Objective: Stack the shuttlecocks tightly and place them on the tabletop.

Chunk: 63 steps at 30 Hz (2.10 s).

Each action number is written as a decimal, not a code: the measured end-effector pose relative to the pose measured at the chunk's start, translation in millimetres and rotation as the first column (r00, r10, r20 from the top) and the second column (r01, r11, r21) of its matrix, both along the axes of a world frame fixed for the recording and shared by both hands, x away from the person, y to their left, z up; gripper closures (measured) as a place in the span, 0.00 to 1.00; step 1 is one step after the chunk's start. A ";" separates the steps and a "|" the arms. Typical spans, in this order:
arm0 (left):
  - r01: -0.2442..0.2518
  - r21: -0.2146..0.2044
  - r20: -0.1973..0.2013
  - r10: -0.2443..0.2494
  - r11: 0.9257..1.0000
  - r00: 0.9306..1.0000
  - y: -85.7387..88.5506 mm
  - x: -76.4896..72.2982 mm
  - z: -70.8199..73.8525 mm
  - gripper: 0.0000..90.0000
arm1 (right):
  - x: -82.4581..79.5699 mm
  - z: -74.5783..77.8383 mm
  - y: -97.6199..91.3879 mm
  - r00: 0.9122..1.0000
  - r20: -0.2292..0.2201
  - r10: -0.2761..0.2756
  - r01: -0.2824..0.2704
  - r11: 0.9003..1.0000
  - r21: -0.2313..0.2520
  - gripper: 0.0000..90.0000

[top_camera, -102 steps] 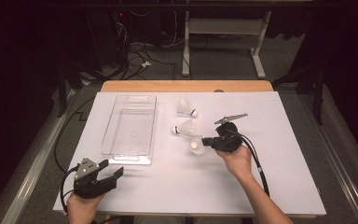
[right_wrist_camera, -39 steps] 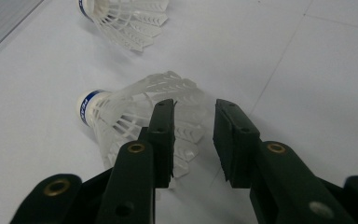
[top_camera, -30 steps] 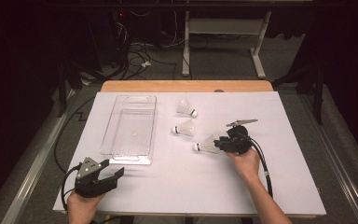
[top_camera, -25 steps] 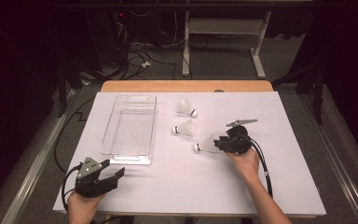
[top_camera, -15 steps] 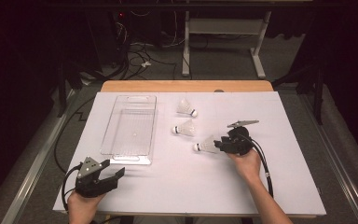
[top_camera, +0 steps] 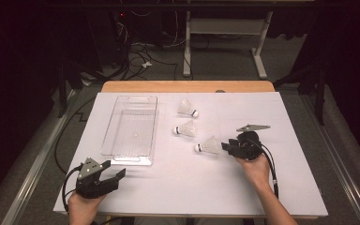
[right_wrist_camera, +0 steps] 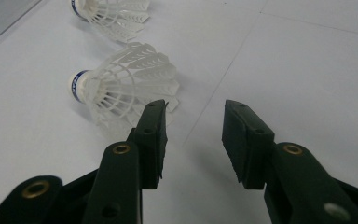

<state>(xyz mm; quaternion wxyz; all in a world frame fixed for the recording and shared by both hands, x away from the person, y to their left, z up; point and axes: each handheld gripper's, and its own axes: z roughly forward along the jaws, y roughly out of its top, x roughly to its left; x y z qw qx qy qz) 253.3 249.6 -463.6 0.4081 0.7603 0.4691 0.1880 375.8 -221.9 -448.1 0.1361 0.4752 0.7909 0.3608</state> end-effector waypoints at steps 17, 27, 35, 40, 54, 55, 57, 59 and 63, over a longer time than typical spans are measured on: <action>0.003 0.004 0.004 -0.003 1.000 1.000 -0.4 -1.3 0.3 0.38 | -31.4 6.6 -7.5 0.998 0.060 0.029 -0.030 0.999 0.015 0.68; 0.004 0.004 0.004 -0.004 1.000 1.000 -0.2 -1.1 0.3 0.38 | -35.9 5.9 -3.8 0.998 0.050 0.045 -0.045 0.999 0.010 0.70; 0.004 0.006 0.004 -0.004 1.000 1.000 -0.5 -1.1 0.3 0.38 | -40.4 7.8 3.6 0.996 0.058 0.074 -0.076 0.997 0.018 0.70; 0.003 0.006 0.004 -0.003 1.000 1.000 -0.4 -1.1 0.3 0.38 | -39.8 7.1 9.7 0.995 0.048 0.090 -0.091 0.996 0.012 0.70; 0.005 0.006 0.002 -0.005 1.000 1.000 -0.3 -0.7 0.1 0.38 | -27.3 3.1 27.8 0.994 0.023 0.108 -0.108 0.994 -0.010 0.74; 0.005 0.006 0.002 -0.005 1.000 1.000 -0.3 -0.8 0.1 0.38 | -25.9 2.5 28.5 0.994 0.020 0.108 -0.108 0.994 -0.010 0.75; 0.004 0.004 0.002 -0.004 1.000 1.000 -0.1 -0.9 0.1 0.38 | -23.2 1.7 29.3 0.994 0.018 0.105 -0.104 0.994 -0.013 0.75; 0.003 0.002 0.002 -0.003 1.000 1.000 -0.1 -0.7 0.0 0.38 | -21.5 1.3 30.0 0.995 0.016 0.101 -0.100 0.995 -0.012 0.76; 0.004 0.005 0.002 -0.004 1.000 1.000 -0.1 -0.6 0.0 0.38 | -19.5 -0.2 31.7 0.995 0.011 0.103 -0.103 0.995 -0.014 0.79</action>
